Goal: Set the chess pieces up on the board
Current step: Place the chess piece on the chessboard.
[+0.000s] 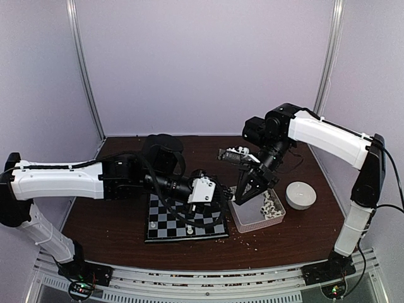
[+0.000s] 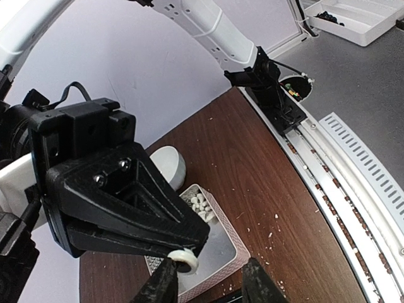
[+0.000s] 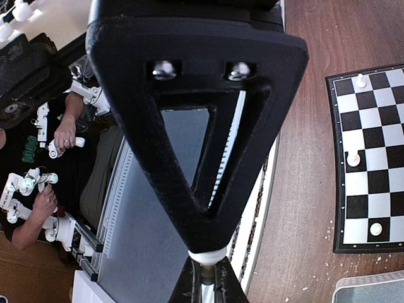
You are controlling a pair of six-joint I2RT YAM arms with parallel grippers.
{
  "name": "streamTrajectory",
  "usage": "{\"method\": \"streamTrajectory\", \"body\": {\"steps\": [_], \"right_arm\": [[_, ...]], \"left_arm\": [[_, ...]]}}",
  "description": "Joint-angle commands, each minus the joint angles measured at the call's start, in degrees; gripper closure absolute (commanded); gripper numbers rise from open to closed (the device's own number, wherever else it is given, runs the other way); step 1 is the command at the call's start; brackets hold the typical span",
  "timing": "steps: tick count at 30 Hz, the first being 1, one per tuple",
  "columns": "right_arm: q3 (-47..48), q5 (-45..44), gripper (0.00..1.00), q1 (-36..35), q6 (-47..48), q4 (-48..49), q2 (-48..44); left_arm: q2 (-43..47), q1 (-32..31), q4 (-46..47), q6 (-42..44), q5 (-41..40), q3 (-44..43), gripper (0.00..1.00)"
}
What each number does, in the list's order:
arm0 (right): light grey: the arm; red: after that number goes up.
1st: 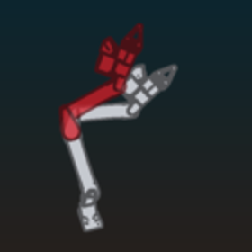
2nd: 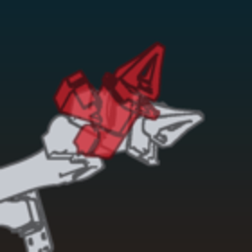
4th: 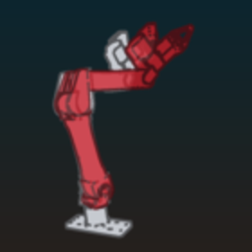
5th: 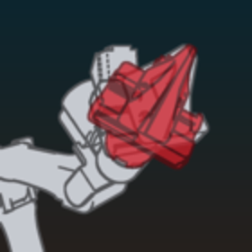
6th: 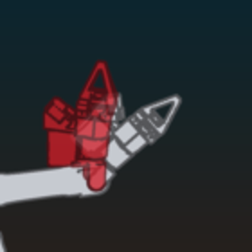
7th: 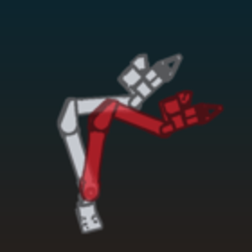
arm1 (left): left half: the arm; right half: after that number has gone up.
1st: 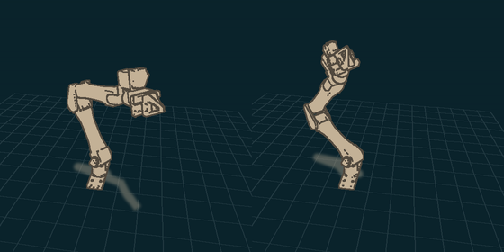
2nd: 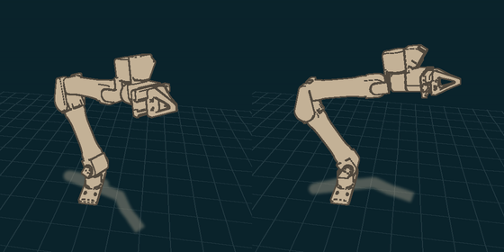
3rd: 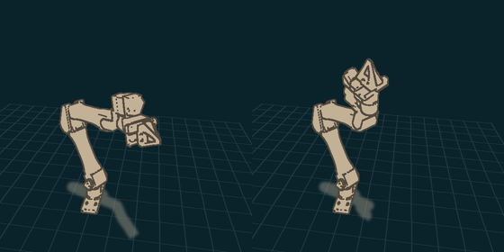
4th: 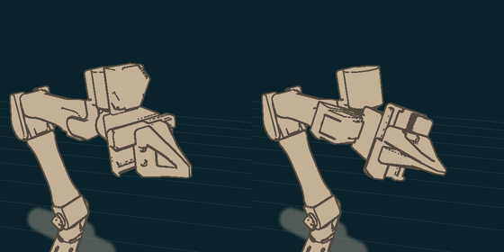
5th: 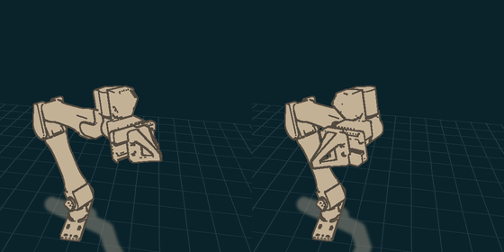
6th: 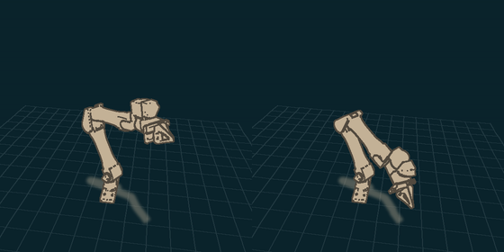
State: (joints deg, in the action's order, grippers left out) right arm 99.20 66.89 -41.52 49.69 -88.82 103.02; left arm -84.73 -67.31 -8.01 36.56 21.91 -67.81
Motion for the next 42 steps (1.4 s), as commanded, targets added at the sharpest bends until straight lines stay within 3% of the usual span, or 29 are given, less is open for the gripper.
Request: {"method": "streamTrajectory", "body": {"steps": [1,14,28,33,37,40,42], "right_arm": [[1.04,0.96,0.97,-0.64,1.02,-1.35,0.09],[0.76,0.67,0.96,-1.2,1.35,-1.83,0.66],[0.61,1.15,0.95,-1.29,1.07,-1.74,0.59],[0.34,-0.08,0.74,-0.88,0.16,-0.59,-0.63],[-1.24,-1.36,0.6,2.71,-2.67,3.53,-4.76],[-1.04,-3.32,0.6,6.87,-7.65,7.68,-7.77],[-2.72,-5.72,0.61,9.75,-15.46,17.96,-10.77]], "left_arm": [[-0.98,-0.18,0.36,1.51,-0.92,-2.75,0.65],[-2.47,-0.88,0.83,2.5,-2.0,-3.6,0.67],[-2.63,-1.32,0.37,2.34,-2.88,-4.34,0.88],[-1.56,-1.33,2.24,0.47,-5.04,-3.08,0.92],[0.99,0.69,9.86,-7.42,-8.67,2.28,0.92],[3.09,5.45,19.17,-21.64,-6.59,7.34,0.92],[4.55,9.4,28.86,-31.96,-4.28,11.84,0.91]]}}
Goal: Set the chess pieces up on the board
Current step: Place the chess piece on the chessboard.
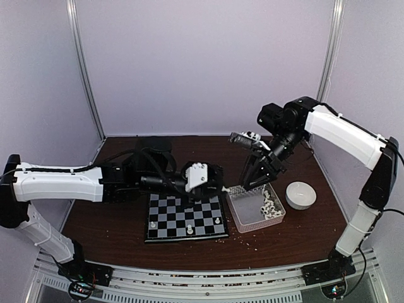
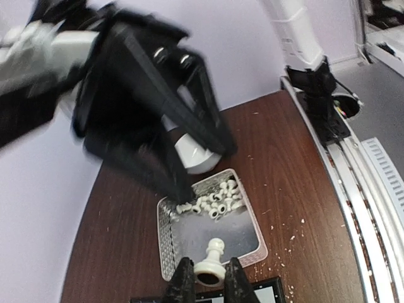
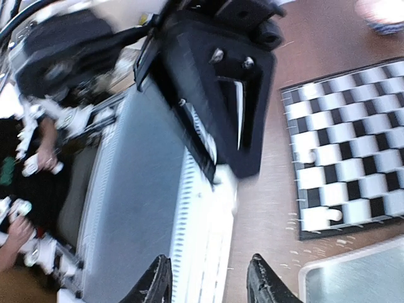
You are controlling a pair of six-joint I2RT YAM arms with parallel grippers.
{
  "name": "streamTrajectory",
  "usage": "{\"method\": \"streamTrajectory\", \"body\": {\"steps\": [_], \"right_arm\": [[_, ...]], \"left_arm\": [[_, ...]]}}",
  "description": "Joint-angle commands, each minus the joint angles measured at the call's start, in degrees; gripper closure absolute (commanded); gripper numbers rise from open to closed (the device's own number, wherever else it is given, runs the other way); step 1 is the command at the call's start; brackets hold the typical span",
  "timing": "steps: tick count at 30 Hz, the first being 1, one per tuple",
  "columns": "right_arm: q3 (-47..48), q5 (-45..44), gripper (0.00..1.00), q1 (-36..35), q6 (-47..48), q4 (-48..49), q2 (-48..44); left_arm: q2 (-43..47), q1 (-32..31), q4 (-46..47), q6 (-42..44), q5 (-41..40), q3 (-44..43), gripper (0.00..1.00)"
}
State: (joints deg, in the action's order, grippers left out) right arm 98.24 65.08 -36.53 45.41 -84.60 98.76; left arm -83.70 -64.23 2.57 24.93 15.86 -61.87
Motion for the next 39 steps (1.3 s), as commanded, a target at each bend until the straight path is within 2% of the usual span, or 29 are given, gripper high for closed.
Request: {"method": "streamTrajectory", "body": {"steps": [1,6,11,13,19,23,26,32,39], "right_arm": [[-3.61,-6.12,0.62,5.68,-15.86,20.07,-8.59],[-16.09,-16.69,0.66,6.48,-35.55,52.48,-18.47],[-12.44,-14.01,0.67,6.1,-46.25,60.65,-13.83],[-10.68,-13.19,0.67,5.26,-47.15,61.19,-11.77],[-8.42,-12.32,0.64,2.54,-46.89,61.18,-9.19],[-5.4,-9.38,0.64,1.53,-44.93,57.44,-7.16],[-5.77,-7.2,0.64,1.14,-44.47,57.37,-7.17],[-6.36,-1.69,0.65,0.85,-43.21,56.65,-7.67],[-5.9,-1.65,0.67,0.44,-42.59,55.72,-7.26]], "left_arm": [[3.74,8.0,23.1,-25.61,2.67,7.88,0.91],[0.54,13.07,48.81,-47.17,1.25,15.17,0.88],[-9.45,14.04,78.37,-63.81,2.03,16.39,0.87],[-12.83,14.11,84.51,-68.75,1.4,15.88,0.88],[-15.85,14.13,85.5,-70.88,2.66,13.88,0.88],[-16.29,14.13,84.65,-71.37,3.55,13.02,0.88],[-16.41,14.13,81.99,-71.46,5.13,12.17,0.88],[-16.32,14.13,82.34,-71.76,5.63,13.0,0.88],[-16.62,14.13,79.88,-72.16,6.76,12.16,0.88]]}}
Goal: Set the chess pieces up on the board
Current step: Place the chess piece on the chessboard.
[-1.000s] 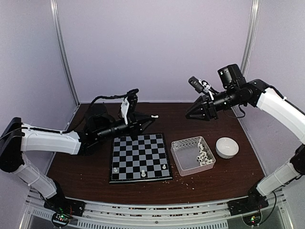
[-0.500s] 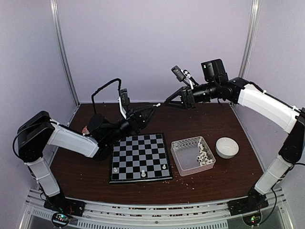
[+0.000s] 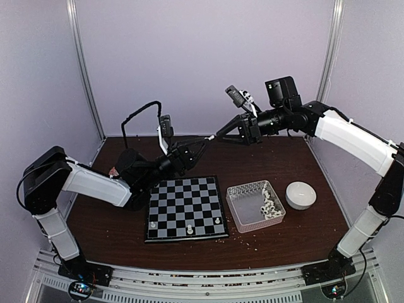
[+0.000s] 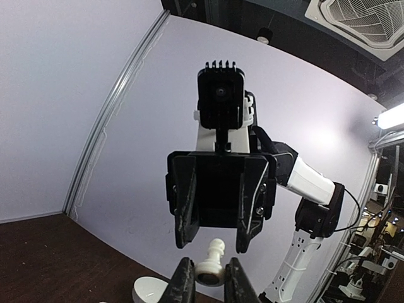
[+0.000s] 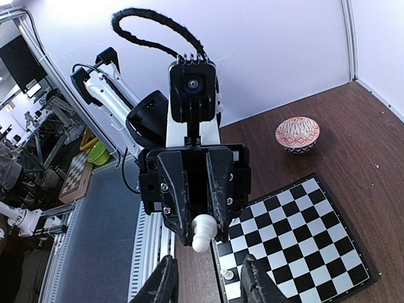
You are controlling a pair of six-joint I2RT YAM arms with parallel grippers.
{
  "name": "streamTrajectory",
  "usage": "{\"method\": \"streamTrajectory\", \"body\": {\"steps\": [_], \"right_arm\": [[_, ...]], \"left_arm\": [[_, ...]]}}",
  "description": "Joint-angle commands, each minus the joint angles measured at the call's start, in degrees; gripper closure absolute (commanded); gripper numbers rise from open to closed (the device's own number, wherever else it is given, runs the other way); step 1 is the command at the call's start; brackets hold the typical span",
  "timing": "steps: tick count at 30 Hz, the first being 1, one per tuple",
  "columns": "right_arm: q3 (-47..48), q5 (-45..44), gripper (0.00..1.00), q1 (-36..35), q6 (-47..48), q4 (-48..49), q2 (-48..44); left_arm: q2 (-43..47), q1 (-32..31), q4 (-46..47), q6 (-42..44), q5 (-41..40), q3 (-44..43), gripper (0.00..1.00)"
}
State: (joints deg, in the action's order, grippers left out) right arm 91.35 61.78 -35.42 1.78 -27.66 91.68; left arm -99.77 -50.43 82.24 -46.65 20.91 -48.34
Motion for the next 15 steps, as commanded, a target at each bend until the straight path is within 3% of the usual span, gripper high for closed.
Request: {"method": "streamTrajectory", "body": {"steps": [1,15], "right_arm": [[1.36,1.63,0.68,-0.91,1.26,-1.68,0.05],[3.85,-0.52,0.78,-2.81,5.43,-7.2,1.28]], "left_arm": [[-0.64,0.34,-0.24,-0.64,1.95,-1.62,0.88],[-0.34,0.34,-4.48,-0.08,2.97,-2.85,0.88]]}}
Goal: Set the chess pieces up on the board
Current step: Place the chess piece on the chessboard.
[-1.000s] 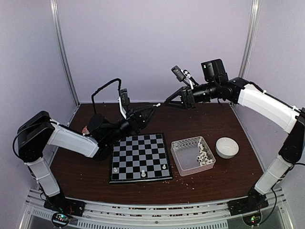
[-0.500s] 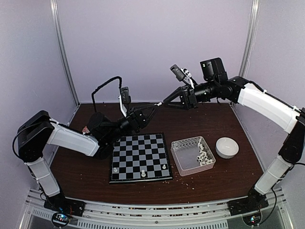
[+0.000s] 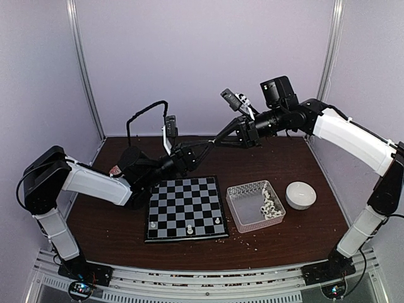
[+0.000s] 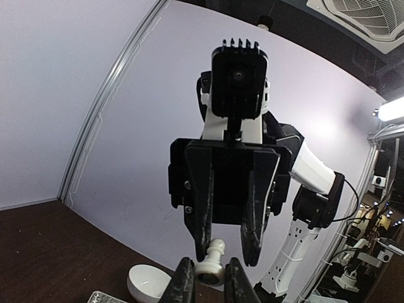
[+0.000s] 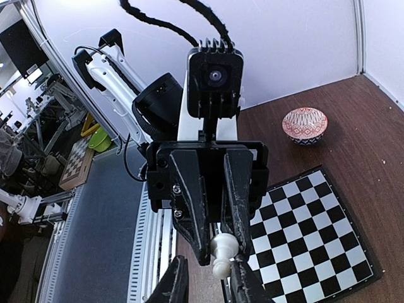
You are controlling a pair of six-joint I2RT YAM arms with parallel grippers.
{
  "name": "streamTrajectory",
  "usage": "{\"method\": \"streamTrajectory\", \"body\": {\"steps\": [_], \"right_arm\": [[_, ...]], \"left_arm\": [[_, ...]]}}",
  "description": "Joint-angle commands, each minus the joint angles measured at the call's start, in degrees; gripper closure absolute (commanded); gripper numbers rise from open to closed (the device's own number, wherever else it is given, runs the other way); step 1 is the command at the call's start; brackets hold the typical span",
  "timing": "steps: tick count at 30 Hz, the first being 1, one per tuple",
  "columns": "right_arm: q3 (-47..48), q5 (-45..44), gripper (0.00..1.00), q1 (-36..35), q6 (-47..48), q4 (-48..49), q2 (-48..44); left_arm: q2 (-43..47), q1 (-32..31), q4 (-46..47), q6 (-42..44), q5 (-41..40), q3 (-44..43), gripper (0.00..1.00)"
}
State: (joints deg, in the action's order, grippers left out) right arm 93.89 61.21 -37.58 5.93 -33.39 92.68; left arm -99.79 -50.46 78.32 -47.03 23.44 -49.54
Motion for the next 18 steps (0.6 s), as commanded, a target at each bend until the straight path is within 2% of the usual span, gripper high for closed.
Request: {"method": "streamTrajectory", "body": {"steps": [1,11,15,18], "right_arm": [[1.3,-0.03,0.8,-0.69,1.28,-1.55,0.22],[1.56,-1.17,0.98,-0.65,1.78,-2.36,0.65],[1.85,-2.08,1.0,-0.59,2.8,-3.48,0.28],[2.34,-5.16,1.0,-0.47,5.7,-6.15,-0.54]], "left_arm": [[-0.4,0.36,-0.73,0.3,0.54,-1.72,0.88],[-0.63,0.36,-3.49,0.97,1.48,-3.03,0.87],[0.92,0.4,-6.24,1.67,-0.81,-1.65,0.65],[5.28,0.49,-11.85,6.08,-3.37,0.76,0.51]]}}
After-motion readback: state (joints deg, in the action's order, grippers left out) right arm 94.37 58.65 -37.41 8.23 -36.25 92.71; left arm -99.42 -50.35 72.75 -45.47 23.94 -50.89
